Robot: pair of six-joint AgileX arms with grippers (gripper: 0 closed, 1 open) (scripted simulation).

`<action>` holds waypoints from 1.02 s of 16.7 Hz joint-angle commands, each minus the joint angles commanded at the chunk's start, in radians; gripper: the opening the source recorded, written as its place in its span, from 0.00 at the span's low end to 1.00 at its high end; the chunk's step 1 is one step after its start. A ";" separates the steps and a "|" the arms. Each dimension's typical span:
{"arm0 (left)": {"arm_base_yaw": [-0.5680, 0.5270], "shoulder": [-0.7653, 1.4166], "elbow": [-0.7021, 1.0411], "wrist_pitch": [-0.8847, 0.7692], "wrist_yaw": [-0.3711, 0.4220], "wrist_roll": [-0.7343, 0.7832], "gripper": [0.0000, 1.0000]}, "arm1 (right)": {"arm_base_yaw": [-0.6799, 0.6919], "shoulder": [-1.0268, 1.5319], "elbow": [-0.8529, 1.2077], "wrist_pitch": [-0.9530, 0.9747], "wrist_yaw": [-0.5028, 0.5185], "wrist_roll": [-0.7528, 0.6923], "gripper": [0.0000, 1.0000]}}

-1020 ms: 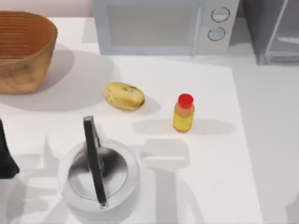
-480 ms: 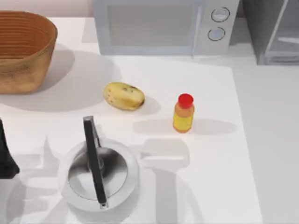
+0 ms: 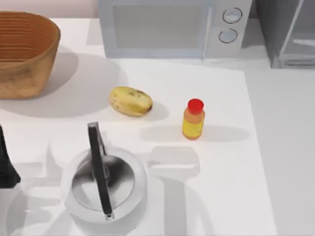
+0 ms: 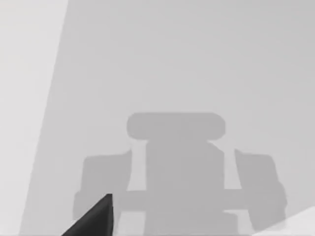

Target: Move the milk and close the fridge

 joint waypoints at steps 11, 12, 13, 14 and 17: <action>0.000 0.000 0.000 0.000 0.000 0.000 1.00 | -0.970 1.098 0.374 -0.067 -0.499 -1.082 1.00; 0.000 0.000 0.000 0.000 0.000 0.000 1.00 | -1.063 1.209 0.405 -0.061 -0.546 -1.190 1.00; 0.000 0.000 0.000 0.000 0.000 0.000 1.00 | -1.154 1.314 0.433 -0.052 -0.592 -1.293 1.00; 0.000 0.000 0.000 0.000 0.000 0.000 1.00 | -1.240 1.413 0.460 -0.042 -0.636 -1.389 1.00; 0.000 0.000 0.000 0.000 0.000 0.000 1.00 | -1.463 1.663 0.525 -0.005 -0.751 -1.633 1.00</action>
